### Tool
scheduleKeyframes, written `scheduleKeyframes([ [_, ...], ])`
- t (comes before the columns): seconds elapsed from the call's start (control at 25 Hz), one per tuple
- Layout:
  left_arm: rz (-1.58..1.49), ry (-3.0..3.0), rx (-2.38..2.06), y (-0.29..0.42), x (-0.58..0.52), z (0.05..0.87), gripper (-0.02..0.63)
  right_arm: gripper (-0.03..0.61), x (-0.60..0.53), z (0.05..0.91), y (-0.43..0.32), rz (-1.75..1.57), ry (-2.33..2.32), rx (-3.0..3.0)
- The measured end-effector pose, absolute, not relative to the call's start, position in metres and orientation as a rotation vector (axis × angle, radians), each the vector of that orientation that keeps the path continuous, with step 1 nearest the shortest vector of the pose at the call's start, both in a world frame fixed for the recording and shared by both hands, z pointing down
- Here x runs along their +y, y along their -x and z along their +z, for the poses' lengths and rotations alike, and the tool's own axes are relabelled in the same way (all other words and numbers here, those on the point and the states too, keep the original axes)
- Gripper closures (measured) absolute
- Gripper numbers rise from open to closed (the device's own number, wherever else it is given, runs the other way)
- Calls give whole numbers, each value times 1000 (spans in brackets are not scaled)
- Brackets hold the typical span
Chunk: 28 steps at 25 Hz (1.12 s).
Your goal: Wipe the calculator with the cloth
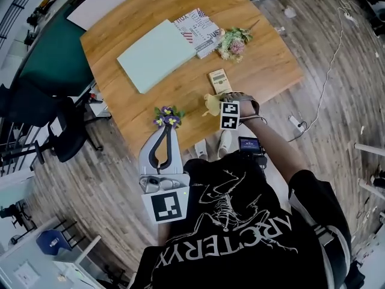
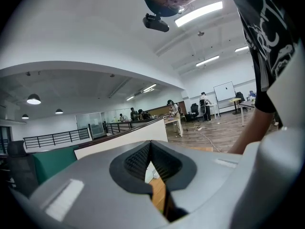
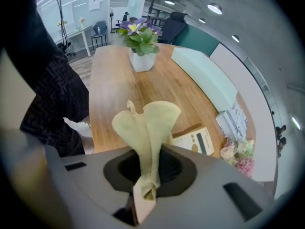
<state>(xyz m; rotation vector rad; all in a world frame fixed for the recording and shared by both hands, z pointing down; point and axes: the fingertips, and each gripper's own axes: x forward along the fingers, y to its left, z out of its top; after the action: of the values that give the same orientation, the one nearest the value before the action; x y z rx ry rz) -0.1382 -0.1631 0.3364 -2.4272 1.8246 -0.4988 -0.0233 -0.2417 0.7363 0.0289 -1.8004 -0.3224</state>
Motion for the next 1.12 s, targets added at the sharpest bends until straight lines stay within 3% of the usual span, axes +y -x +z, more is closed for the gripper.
scheduleKeyframes([
  [0.48, -464, 2482, 1738, 128, -168, 333, 603, 522, -224, 727, 19, -225, -124, -1866],
  [0.84, -416, 2566, 1607, 106, -184, 331, 604, 523, -264, 511, -68, 28, -987, -2321],
  [1.12, -308, 2627, 1573, 98, -201, 324, 604, 522, -242, 368, -110, -147, -1373, -2550],
])
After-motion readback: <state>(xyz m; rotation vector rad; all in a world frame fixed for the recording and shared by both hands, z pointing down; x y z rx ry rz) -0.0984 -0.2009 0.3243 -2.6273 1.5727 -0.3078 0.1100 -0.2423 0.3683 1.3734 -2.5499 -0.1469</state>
